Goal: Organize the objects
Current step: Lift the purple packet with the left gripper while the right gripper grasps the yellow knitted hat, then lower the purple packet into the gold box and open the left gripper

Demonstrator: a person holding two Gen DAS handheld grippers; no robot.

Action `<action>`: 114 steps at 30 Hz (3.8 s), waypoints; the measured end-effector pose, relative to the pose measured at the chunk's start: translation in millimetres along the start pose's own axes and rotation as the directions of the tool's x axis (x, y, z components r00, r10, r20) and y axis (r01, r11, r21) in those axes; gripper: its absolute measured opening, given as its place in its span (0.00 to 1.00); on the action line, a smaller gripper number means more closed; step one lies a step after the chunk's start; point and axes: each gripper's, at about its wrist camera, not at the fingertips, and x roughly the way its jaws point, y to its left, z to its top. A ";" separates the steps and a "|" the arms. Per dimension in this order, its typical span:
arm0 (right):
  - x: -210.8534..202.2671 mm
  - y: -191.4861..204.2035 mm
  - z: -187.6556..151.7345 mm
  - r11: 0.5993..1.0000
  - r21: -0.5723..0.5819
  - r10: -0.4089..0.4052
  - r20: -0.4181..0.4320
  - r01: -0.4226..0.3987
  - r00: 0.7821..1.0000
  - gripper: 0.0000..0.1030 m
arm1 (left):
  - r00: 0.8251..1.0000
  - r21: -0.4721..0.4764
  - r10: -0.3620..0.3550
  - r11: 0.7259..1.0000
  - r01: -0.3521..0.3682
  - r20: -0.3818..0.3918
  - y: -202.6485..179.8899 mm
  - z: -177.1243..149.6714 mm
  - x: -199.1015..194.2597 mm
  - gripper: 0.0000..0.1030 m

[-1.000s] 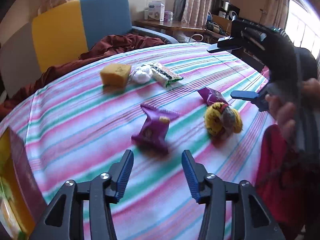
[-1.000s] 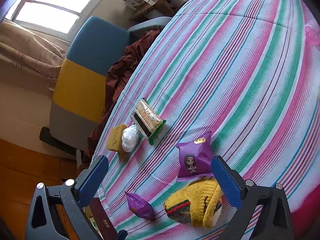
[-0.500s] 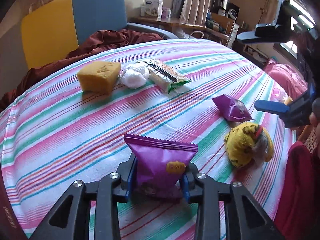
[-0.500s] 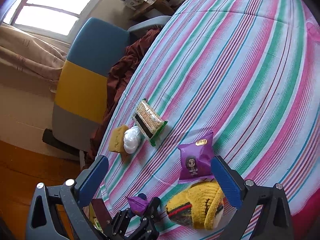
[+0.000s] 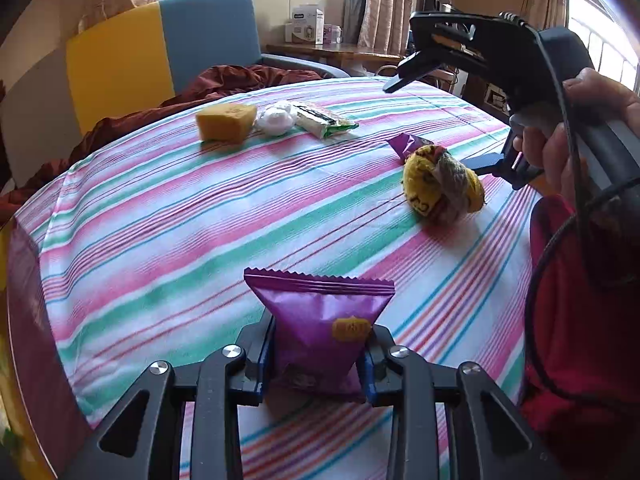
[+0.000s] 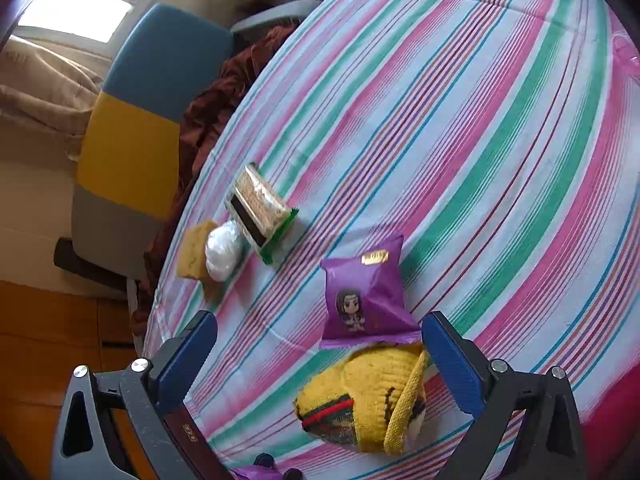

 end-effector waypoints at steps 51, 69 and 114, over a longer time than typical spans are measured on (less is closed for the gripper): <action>49.1 65.0 -57.3 0.830 -0.554 -0.218 -0.219 0.062 0.951 0.78 | 0.996 -0.112 -0.057 0.992 0.064 0.066 26.6 -12.3 -0.3 0.33; 57.0 75.5 -79.2 0.726 -0.668 -0.340 -0.147 0.160 0.929 0.50 | 0.994 -0.124 -0.075 0.989 0.084 0.079 29.9 -12.7 2.4 0.33; 73.1 97.4 -105.5 0.565 -0.780 -0.414 0.016 0.270 0.910 0.51 | 0.957 -0.509 0.288 0.831 -0.226 0.044 175.2 -80.3 -143.9 0.31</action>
